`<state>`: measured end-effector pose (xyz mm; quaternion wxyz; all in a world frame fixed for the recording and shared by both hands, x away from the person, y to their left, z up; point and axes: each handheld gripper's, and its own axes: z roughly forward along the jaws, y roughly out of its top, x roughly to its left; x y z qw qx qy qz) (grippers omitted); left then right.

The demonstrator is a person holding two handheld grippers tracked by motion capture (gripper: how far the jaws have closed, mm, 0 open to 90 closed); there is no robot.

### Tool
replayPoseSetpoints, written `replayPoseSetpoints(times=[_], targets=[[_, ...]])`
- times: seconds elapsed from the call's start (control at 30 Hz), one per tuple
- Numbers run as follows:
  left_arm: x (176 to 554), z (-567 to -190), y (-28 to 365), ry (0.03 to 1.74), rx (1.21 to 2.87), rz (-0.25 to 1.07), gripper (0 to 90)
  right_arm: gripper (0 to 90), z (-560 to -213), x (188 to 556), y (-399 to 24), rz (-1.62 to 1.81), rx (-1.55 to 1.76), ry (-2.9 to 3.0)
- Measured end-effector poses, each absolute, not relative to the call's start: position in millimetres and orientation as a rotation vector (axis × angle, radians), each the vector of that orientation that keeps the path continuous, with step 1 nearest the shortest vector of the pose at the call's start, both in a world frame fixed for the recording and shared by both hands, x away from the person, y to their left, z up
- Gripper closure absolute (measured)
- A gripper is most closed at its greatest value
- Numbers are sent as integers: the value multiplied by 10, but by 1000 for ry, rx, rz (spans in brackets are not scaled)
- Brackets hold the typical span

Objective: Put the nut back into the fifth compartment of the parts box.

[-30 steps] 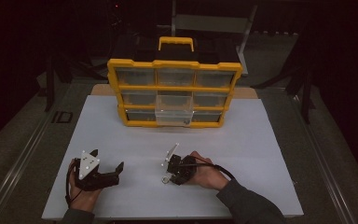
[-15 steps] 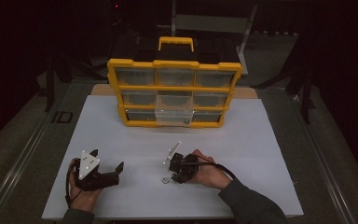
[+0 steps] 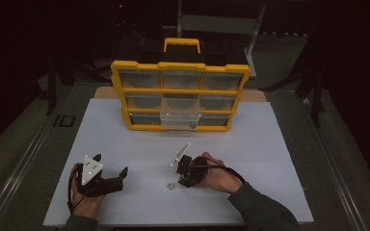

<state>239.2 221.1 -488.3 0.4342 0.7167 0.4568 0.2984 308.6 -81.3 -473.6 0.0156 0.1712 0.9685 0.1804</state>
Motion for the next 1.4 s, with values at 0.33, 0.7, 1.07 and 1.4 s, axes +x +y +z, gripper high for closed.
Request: replayPoseSetpoints(times=[0.33,0.7,1.07,1.4], targets=[[2392,-4883,2213,1139,1782,745,0,701,-4576,3085,-815,596,521,2994],[2372,-4869,2191,1108,1776,761,0,701,-4447,3094,-832,608,511,2976],[2335,-4838,2116,1095,1744,821,71,701,-4382,3102,-834,607,507,2970],[2343,-4835,2129,1148,1722,836,90,701,-4302,3123,-855,622,517,2953]])
